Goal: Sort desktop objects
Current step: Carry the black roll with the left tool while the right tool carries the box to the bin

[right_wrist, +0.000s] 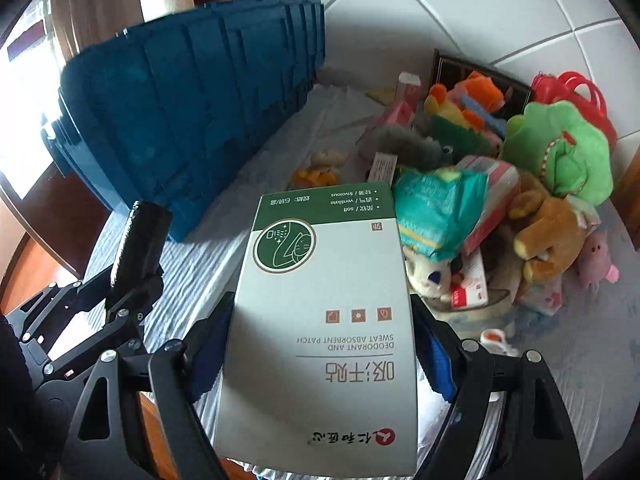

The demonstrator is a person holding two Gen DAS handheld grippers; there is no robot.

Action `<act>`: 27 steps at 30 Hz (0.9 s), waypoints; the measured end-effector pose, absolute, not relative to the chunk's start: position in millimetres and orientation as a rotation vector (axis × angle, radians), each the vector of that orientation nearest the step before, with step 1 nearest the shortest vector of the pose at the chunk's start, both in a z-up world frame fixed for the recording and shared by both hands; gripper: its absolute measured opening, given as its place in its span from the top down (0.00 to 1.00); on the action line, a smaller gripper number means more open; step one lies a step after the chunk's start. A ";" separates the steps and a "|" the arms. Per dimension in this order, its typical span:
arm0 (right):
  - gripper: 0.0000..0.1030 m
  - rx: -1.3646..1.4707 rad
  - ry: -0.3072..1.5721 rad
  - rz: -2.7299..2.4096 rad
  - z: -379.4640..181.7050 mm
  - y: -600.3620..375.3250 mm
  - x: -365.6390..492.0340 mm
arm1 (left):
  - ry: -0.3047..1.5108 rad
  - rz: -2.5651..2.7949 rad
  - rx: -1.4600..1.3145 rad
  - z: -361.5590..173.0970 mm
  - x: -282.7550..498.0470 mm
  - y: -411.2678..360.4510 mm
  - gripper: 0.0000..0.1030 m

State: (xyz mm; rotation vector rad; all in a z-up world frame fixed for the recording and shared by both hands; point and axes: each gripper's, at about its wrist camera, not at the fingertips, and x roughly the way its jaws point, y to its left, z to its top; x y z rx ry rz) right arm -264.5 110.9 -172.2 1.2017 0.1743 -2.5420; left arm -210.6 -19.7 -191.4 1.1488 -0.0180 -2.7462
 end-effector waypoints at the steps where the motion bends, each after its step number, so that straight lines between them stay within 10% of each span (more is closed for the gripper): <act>1: 0.21 1.173 0.173 -2.559 -160.8 111.7 -262.8 | -0.021 -2.764 1.118 -180.5 -209.7 -18.8 0.67; 27: 0.21 0.609 0.184 -2.542 13.8 18.9 -303.1 | 0.037 -2.769 0.534 10.7 -246.8 -117.1 0.67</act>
